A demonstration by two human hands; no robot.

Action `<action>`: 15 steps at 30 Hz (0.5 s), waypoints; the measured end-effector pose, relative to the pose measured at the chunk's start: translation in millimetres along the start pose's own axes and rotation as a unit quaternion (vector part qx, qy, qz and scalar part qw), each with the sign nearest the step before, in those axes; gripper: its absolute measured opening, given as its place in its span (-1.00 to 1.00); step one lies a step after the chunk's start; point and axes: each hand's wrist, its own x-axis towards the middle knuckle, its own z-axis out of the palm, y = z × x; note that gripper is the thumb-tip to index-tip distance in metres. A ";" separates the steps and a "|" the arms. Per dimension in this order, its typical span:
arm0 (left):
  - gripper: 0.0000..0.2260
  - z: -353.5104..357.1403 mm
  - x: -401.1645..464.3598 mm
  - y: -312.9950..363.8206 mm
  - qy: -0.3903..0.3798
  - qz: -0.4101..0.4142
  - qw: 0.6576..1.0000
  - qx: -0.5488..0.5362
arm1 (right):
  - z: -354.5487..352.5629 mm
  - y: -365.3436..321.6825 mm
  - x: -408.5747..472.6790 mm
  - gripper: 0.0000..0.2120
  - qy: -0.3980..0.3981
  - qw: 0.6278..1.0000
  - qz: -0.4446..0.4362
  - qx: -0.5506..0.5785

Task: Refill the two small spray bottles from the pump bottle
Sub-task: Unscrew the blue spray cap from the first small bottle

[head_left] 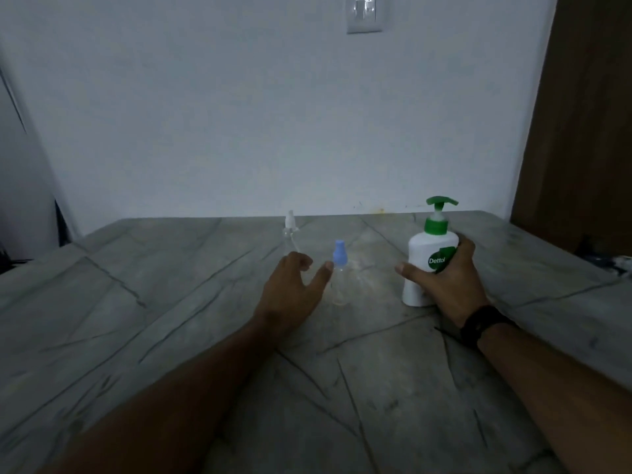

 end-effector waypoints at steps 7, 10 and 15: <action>-0.50 6.5 67.8 -43.4 0.040 -0.044 0.998 0.035 | 2.8 -1.0 1.0 -0.12 0.003 0.999 -0.013 0.034; -0.35 14.0 96.2 -55.9 0.041 -0.065 0.996 0.044 | 4.7 0.6 2.4 -0.12 0.002 0.999 -0.013 0.037; -0.36 24.9 128.2 -70.4 0.028 -0.068 0.994 0.078 | 6.1 4.3 3.8 -0.13 -0.002 0.999 -0.015 0.043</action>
